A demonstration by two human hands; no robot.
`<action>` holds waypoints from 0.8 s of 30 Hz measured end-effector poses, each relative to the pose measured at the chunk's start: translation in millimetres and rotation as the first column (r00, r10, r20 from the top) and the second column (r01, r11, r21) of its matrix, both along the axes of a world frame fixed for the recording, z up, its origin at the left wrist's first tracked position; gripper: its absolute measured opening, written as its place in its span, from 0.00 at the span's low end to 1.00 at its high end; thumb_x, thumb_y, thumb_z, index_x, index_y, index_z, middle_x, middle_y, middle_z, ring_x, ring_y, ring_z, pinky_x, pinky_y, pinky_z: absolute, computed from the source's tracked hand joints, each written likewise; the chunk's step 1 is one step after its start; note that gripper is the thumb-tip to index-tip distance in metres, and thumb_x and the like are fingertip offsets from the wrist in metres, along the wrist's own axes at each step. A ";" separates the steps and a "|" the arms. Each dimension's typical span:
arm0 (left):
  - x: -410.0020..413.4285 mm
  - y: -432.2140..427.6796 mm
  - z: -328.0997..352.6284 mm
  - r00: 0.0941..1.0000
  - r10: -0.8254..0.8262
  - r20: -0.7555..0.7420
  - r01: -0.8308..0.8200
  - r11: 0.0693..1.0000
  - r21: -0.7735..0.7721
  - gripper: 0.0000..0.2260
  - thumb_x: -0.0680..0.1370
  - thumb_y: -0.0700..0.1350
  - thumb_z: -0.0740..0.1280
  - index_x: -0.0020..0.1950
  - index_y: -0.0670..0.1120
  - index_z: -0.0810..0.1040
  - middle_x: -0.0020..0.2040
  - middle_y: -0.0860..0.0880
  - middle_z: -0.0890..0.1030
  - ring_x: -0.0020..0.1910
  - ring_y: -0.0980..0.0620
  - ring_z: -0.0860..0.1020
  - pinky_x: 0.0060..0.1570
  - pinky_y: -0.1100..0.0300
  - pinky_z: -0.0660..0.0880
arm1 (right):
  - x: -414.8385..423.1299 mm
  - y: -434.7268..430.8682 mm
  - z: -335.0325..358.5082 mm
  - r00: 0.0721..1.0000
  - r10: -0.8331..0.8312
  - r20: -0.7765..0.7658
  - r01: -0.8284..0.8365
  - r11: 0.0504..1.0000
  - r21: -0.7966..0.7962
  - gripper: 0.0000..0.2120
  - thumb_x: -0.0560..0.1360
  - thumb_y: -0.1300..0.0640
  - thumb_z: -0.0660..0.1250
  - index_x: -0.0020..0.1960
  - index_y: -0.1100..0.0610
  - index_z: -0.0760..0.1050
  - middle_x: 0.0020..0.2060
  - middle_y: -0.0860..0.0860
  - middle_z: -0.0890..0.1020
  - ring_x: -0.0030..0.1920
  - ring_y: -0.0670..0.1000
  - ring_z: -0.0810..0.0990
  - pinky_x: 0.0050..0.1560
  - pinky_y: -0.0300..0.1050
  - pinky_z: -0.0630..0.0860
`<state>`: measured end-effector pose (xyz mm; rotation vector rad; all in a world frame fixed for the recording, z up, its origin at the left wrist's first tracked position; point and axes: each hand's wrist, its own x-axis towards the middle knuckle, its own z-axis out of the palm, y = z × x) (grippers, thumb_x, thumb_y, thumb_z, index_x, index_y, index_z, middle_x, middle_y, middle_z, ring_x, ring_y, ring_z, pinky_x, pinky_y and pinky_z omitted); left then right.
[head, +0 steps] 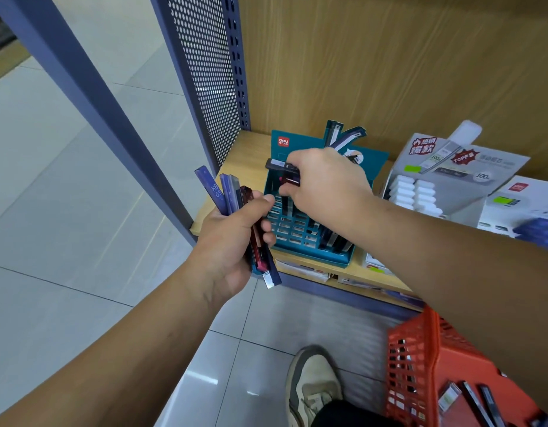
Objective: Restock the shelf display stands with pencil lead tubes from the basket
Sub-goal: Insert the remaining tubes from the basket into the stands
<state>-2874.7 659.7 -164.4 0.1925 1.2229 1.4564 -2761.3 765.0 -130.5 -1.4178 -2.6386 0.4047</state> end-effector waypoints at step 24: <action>48.1 23.9 28.0 0.991 0.126 -0.039 -0.131 0.979 -0.157 0.18 0.78 0.55 0.74 0.54 0.40 0.80 0.43 0.43 0.88 0.35 0.45 0.86 0.35 0.49 0.83 | 75.2 -58.8 14.3 0.849 -0.298 -0.436 -0.059 0.767 -0.639 0.19 0.64 0.50 0.86 0.44 0.59 0.82 0.33 0.57 0.81 0.34 0.46 0.76 0.41 0.46 0.75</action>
